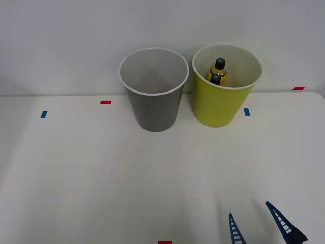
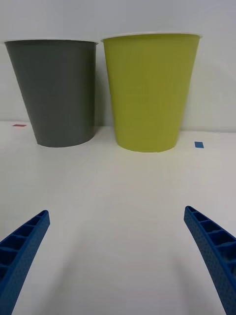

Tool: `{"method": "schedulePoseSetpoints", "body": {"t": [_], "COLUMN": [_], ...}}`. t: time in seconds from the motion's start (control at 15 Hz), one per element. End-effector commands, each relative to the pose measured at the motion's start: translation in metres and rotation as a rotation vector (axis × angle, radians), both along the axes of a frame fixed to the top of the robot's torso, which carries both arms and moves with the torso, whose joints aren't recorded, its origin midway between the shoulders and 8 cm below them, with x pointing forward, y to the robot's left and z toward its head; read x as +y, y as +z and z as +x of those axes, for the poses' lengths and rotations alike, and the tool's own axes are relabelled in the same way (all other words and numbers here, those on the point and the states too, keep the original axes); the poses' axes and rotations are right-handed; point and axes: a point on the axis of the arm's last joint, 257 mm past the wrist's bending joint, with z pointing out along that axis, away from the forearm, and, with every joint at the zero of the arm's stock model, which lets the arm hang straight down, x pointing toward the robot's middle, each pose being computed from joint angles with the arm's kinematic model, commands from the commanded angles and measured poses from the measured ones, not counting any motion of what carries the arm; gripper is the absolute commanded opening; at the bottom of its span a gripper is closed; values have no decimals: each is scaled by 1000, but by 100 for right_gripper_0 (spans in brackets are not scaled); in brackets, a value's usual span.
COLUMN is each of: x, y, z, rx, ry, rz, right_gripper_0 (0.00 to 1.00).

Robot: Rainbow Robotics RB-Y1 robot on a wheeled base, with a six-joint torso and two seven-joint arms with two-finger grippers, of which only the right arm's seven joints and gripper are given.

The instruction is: Put cans in the gray bin, plastic bottles in the light green bin

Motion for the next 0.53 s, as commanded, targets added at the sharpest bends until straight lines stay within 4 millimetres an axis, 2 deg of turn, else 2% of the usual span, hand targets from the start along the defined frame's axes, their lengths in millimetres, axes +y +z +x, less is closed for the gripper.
{"method": "schedulePoseSetpoints", "body": {"t": [0.07, 0.2, 0.53], "x": [15, 26, 27], "y": [-6, -5, -14], "z": [-15, -16, -30], "rx": [-7, -14, 19], "ry": [38, 68, 115], "rz": [-33, -40, -67], "right_gripper_0": [94, 94, 94]}}
